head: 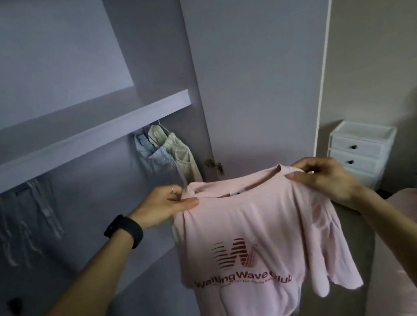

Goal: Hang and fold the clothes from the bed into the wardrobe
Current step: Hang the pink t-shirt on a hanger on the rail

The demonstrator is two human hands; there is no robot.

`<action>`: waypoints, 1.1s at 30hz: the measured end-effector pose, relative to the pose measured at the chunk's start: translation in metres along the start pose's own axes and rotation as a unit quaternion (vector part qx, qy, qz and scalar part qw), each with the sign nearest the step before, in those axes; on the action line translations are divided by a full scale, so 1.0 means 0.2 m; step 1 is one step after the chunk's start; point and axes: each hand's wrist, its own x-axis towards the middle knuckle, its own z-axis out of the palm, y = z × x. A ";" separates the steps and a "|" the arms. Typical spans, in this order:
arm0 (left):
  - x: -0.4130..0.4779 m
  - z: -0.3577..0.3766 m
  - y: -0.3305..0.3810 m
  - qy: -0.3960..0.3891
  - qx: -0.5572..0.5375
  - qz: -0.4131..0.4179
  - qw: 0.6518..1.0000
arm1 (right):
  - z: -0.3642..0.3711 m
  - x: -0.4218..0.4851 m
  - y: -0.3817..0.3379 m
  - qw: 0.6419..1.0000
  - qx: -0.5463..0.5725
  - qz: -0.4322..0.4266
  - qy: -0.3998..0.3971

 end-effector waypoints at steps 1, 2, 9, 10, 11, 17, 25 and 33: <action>-0.02 -0.01 -0.01 0.006 -0.010 -0.002 1.000 | 0.03 0.03 0.00 1.000 0.009 0.005 0.003; -0.02 -0.02 -0.01 0.011 -0.018 0.000 1.000 | 0.05 0.05 0.01 1.000 0.015 0.010 0.007; -0.12 -0.04 -0.06 0.065 -0.004 0.015 0.998 | 0.22 0.17 0.04 0.991 -0.100 -0.058 0.068; -0.14 -0.04 -0.07 0.071 -0.012 0.013 0.997 | 0.25 0.17 0.05 0.990 -0.101 -0.070 0.075; -0.16 -0.05 -0.08 0.078 -0.023 0.009 0.997 | 0.28 0.17 0.05 0.989 -0.100 -0.076 0.083; -0.27 -0.10 -0.20 0.141 0.038 -0.004 0.989 | 0.42 0.21 0.05 0.989 -0.104 -0.092 0.056; -0.44 -0.18 -0.30 0.195 0.100 -0.038 0.975 | 0.59 0.24 -0.02 0.986 -0.130 -0.101 0.005; -0.51 -0.29 -0.22 0.161 0.045 -0.045 0.985 | 0.60 0.24 -0.08 0.987 -0.127 -0.099 0.020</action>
